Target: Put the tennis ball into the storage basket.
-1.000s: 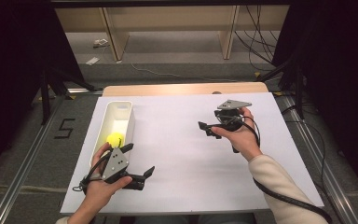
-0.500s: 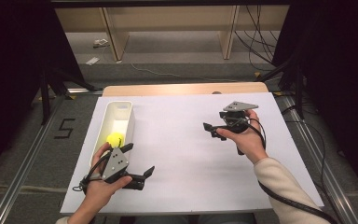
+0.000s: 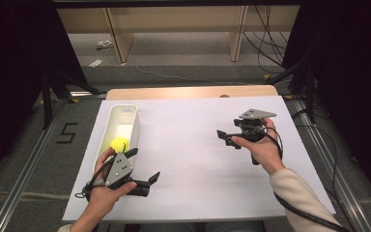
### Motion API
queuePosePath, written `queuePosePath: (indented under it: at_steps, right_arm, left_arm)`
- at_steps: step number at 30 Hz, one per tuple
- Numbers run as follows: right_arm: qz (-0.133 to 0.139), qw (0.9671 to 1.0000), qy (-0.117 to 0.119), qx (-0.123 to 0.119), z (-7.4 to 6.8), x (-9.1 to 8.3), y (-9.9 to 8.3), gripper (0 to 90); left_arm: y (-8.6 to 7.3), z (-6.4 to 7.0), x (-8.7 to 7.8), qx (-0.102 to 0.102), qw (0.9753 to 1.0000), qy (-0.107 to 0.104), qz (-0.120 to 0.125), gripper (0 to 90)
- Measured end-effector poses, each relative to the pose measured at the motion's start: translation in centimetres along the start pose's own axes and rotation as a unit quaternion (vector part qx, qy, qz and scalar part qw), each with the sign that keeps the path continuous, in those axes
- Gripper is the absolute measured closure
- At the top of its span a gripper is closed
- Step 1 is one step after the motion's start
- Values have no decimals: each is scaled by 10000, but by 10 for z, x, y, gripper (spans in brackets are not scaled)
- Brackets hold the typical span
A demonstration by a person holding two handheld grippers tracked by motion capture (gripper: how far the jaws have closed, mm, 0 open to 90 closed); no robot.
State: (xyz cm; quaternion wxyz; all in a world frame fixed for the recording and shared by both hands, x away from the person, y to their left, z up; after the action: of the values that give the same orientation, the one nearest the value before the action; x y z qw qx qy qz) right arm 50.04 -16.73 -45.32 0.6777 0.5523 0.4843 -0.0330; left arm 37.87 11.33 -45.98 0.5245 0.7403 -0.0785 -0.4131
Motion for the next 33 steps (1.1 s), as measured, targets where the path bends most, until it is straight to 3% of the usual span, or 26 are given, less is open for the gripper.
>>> queuePosePath:
  at_steps: [33]
  right_arm:
    - [50,9996,-72,266,13,-24,-37,171]
  left_arm:
    - [1,-9,5,-16,10000,46,3,0]
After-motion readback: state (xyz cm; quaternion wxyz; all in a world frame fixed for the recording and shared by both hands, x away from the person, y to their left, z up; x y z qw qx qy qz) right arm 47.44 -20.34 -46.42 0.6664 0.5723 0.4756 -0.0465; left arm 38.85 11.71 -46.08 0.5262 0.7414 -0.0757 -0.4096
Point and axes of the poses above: each handheld gripper's, and its own axes: x roughly forward along the jaws, y roughly out of its top, z roughly to its right, the point moved 9 cm from there along x, roughly forward along the jaws, and after that the axes turned 13 degrees about -z, right-handed, at the moved point
